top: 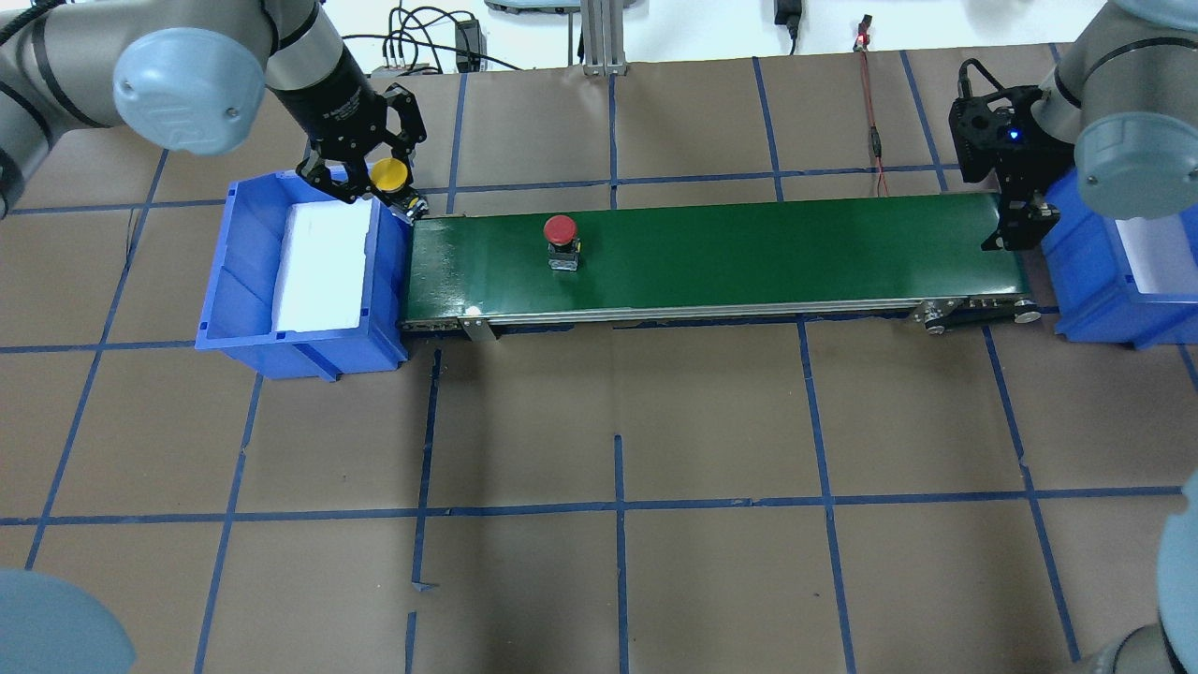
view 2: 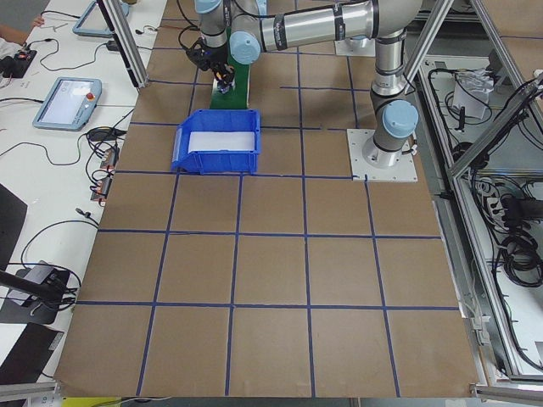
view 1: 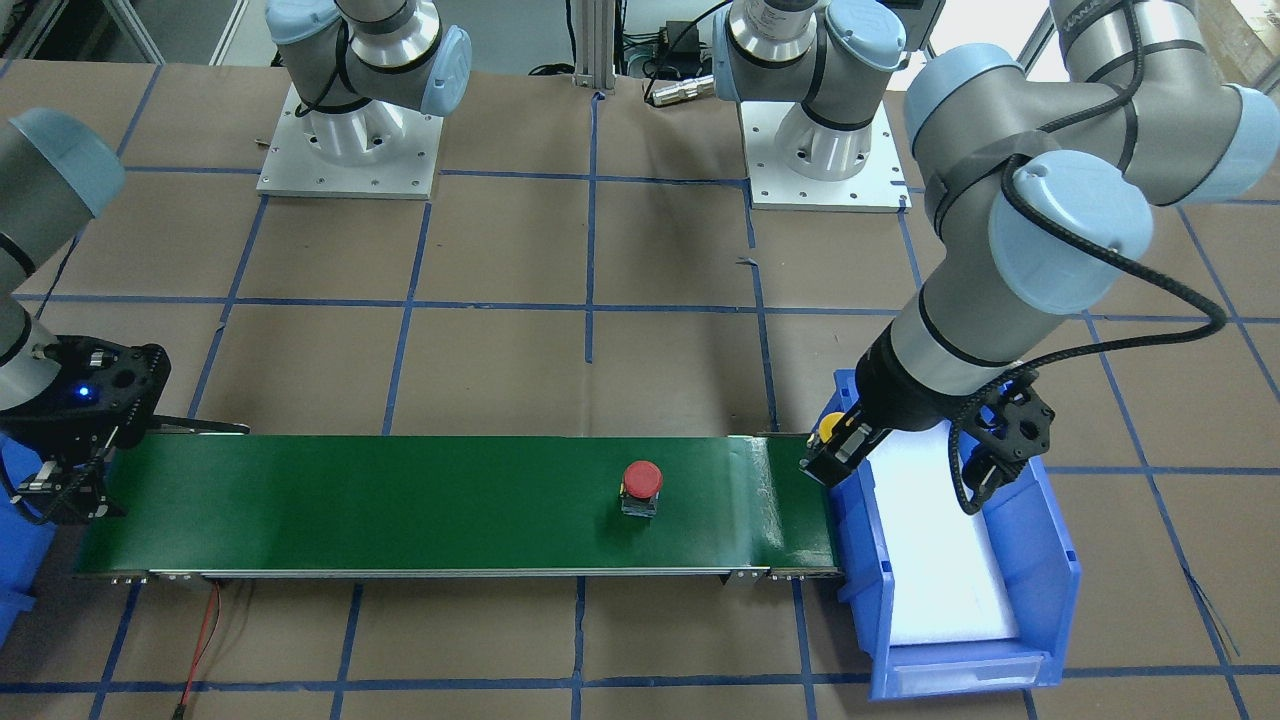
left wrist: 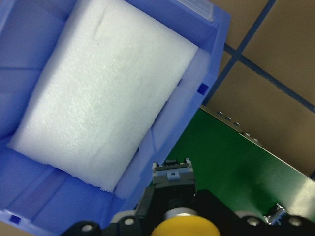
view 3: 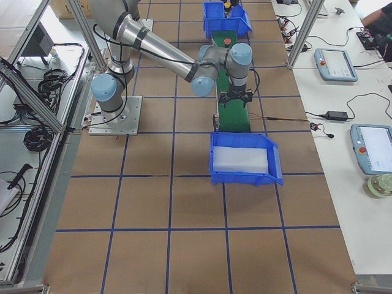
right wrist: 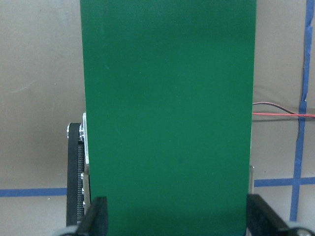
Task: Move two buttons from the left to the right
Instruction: 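Grasp the yellow button with the left gripper and carry it to the belt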
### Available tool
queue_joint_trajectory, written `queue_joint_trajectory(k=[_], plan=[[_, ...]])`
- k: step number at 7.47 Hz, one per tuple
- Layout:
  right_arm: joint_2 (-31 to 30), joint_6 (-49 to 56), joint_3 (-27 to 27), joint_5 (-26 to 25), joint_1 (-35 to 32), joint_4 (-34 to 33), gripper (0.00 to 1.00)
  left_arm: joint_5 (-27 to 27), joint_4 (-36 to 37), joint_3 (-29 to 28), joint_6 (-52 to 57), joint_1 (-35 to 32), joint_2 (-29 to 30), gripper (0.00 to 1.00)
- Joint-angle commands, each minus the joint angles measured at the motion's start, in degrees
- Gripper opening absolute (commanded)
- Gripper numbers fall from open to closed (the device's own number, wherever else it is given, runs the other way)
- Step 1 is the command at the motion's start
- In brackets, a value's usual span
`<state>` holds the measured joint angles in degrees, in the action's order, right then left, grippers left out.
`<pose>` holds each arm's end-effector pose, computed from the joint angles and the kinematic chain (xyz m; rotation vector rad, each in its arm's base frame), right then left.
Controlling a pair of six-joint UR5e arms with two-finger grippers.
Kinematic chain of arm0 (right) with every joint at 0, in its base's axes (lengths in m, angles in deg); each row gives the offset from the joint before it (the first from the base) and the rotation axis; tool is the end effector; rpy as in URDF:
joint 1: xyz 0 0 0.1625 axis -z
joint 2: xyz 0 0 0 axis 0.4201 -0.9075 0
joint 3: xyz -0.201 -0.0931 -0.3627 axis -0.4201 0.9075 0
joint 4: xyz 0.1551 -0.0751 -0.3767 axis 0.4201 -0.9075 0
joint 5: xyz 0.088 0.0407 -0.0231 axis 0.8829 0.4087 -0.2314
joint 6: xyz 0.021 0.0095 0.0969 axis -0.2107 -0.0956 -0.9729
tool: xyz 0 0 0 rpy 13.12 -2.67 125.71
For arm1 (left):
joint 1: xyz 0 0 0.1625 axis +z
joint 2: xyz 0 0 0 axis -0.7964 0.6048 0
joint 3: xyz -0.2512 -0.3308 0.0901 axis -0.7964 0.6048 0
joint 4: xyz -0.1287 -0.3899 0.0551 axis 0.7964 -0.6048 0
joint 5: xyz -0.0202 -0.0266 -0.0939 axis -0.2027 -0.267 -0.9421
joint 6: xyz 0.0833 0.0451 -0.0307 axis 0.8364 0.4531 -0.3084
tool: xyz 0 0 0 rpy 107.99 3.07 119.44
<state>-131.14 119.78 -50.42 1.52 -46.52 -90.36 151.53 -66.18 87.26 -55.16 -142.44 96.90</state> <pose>-0.0591 -0.6013 0.3080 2.1804 -2.1799 0.0925 -0.1389 -0.6233 0.3819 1.3101 -2.7602 -0.0591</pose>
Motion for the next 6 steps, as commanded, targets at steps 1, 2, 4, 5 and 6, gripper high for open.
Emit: queue_joint_trajectory(k=[1,2,4,5,6], plan=[[0.6,0.4,-0.1,0.5,0.0,-0.5,1.0,0.1,3.2,0.4,-10.9,-1.8,4.6,0.36],[0.6,0.4,-0.1,0.6,0.0,-0.5,1.0,0.2,5.7,1.3,-12.7,-2.1,6.5,0.36],[0.6,0.3,-0.2,0.7,0.0,-0.5,1.0,0.1,7.7,1.5,-16.2,-2.9,7.8,0.37],[0.5,-0.1,-0.2,0.7,0.0,-0.4,1.0,0.1,7.9,1.6,-17.1,-3.0,8.1,0.37],[0.6,0.0,-0.2,0.7,0.0,-0.4,1.0,0.1,7.9,1.6,-17.2,-3.1,8.8,0.39]])
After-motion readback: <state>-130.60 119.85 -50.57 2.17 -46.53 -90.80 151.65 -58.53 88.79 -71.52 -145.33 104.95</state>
